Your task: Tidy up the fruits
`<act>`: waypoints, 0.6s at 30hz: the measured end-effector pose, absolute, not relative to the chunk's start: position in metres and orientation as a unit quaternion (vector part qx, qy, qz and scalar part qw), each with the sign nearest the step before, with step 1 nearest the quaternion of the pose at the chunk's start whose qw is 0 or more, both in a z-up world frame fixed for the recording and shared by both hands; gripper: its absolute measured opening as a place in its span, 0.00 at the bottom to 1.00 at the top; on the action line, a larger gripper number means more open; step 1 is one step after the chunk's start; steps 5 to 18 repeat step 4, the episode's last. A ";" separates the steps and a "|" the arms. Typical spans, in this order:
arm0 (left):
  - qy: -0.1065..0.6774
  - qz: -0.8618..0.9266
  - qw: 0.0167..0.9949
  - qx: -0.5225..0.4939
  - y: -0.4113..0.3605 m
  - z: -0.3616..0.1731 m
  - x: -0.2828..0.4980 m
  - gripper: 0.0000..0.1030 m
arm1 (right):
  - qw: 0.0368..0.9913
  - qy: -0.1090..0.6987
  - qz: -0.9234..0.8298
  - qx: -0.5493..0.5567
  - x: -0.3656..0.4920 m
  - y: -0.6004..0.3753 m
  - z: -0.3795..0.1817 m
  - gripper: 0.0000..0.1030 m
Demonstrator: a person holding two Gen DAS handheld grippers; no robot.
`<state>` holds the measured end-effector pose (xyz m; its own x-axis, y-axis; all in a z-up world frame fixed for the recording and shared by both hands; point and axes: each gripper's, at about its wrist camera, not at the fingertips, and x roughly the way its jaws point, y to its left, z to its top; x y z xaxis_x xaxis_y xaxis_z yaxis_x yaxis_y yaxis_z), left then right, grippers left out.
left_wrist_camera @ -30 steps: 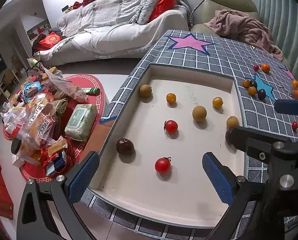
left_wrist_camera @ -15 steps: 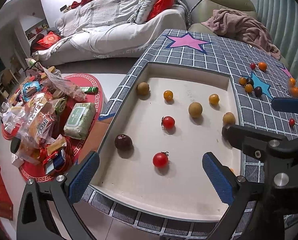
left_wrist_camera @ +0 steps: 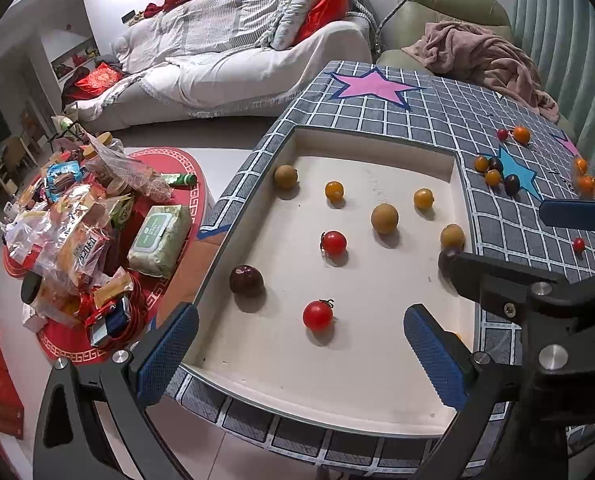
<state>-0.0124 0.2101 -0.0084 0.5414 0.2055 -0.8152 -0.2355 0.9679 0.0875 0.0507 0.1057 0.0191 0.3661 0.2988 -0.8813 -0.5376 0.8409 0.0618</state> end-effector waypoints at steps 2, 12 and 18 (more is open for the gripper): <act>0.461 0.125 0.878 -0.013 0.209 -0.007 -0.012 1.00 | 0.818 0.502 0.256 -0.119 0.050 0.105 0.019 1.00; 0.461 0.125 0.879 -0.012 0.209 -0.007 -0.013 1.00 | 0.818 0.502 0.256 -0.120 0.051 0.106 0.019 1.00; 0.461 0.125 0.879 -0.012 0.209 -0.007 -0.013 1.00 | 0.818 0.502 0.256 -0.120 0.051 0.106 0.019 1.00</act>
